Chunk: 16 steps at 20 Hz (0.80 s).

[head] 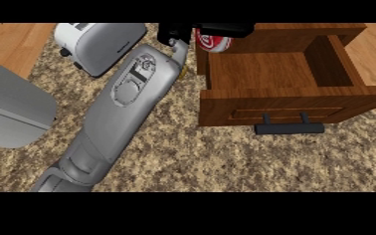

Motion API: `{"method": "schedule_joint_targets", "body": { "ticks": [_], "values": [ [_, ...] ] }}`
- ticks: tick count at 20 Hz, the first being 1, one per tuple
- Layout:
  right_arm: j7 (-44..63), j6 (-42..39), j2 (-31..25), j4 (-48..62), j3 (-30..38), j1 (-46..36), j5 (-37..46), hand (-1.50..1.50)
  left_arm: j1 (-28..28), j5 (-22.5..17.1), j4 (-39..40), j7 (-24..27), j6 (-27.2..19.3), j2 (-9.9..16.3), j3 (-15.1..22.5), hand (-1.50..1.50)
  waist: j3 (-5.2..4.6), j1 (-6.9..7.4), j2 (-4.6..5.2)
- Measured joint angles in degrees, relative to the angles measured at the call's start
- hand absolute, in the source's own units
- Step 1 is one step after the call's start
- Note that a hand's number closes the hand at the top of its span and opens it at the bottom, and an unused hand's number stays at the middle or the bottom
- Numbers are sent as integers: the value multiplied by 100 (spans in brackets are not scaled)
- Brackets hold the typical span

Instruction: Pick up the can, place it into the drawer and close the drawer

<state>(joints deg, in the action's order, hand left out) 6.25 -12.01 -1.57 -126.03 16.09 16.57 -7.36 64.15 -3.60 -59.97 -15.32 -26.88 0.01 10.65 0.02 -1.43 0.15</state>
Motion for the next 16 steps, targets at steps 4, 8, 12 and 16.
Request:
{"method": "schedule_joint_targets", "body": {
  "ticks": [4,8,12,16],
  "values": [
    [41,-10,-42,67,63,-98,-46,-150,576,-272,604,19,-181,-1,120,150,1,-25,6],
    [31,-28,-85,173,79,-237,-46,-150,1108,-562,1313,177,-359,0,249,150,5,-83,25],
    [111,16,-71,189,27,-335,21,-150,1440,-890,1863,413,-408,-1,426,150,4,-108,32],
    [57,8,-41,173,-26,-284,57,-150,1782,-1151,2409,559,-434,0,518,150,6,-154,42]
  ]
}}
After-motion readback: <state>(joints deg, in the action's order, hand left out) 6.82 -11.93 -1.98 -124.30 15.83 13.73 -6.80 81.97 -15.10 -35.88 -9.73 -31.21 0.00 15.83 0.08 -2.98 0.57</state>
